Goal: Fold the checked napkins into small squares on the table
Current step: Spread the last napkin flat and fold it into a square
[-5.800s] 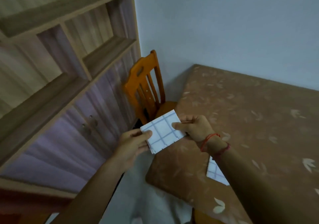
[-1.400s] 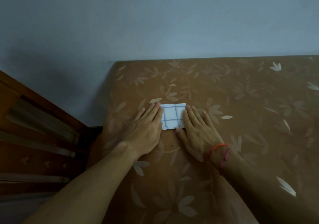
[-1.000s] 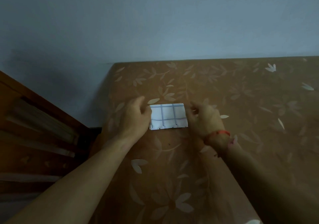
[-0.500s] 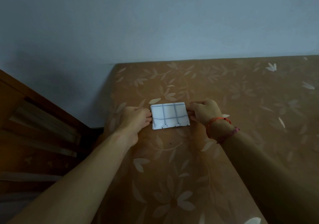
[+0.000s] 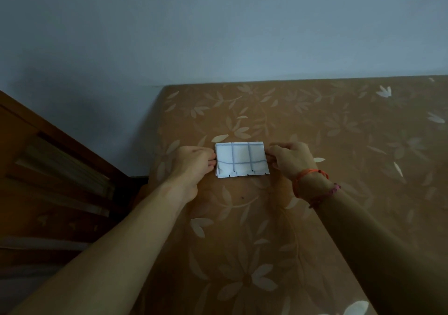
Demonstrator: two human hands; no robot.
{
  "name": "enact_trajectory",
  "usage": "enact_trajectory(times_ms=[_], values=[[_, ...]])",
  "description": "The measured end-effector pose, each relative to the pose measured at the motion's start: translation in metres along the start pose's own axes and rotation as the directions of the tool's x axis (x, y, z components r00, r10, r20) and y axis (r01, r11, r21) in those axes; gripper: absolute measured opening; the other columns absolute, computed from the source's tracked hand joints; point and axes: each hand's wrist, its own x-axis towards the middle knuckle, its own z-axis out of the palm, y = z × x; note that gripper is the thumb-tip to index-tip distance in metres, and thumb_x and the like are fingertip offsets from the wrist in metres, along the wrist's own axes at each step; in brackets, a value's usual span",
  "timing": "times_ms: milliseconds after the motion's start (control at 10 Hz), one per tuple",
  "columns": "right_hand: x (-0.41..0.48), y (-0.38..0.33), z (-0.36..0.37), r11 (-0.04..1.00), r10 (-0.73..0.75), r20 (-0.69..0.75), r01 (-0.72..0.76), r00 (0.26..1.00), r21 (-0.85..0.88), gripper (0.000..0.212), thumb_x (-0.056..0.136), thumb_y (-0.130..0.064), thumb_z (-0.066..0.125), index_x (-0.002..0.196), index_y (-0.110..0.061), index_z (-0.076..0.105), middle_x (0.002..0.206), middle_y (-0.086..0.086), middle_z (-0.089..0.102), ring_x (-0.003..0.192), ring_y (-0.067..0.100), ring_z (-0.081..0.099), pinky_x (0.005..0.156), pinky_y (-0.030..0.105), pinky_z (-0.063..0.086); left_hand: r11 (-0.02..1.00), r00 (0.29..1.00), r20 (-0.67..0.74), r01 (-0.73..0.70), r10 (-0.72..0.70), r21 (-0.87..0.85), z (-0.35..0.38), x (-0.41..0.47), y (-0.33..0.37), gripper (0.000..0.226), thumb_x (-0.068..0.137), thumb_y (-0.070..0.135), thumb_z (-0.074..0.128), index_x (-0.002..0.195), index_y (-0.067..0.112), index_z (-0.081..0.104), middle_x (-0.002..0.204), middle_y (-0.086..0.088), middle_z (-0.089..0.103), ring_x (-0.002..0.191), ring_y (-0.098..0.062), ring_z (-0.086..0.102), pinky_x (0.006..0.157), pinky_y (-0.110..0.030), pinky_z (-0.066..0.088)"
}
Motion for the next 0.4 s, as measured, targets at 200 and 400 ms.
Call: enact_trajectory(times_ms=[200, 400], values=[[-0.001, -0.003, 0.001, 1.000, -0.009, -0.002, 0.009, 1.000, -0.014, 0.028, 0.090, -0.011, 0.052, 0.068, -0.010, 0.069, 0.066, 0.003, 0.060, 0.068, 0.018, 0.056, 0.071, 0.036, 0.052, 1.000, 1.000, 0.006, 0.008, -0.008, -0.012, -0.002, 0.001, 0.002, 0.027, 0.094, 0.001, 0.052, 0.119, -0.002, 0.059, 0.107, -0.011, 0.066, 0.095, -0.018, 0.066, 0.081, -0.024, 0.054], [-0.008, -0.007, 0.000, 1.000, -0.014, -0.006, 0.014, 1.000, -0.016, 0.020, 0.090, -0.014, 0.053, 0.088, -0.009, 0.072, 0.072, 0.001, 0.060, 0.077, 0.019, 0.057, 0.072, 0.035, 0.052, 1.000, 1.000, 0.020, 0.001, -0.001, 0.001, -0.004, -0.003, 0.002, 0.023, 0.093, 0.002, 0.054, 0.114, 0.003, 0.061, 0.106, -0.010, 0.066, 0.094, -0.017, 0.066, 0.076, -0.023, 0.055]])
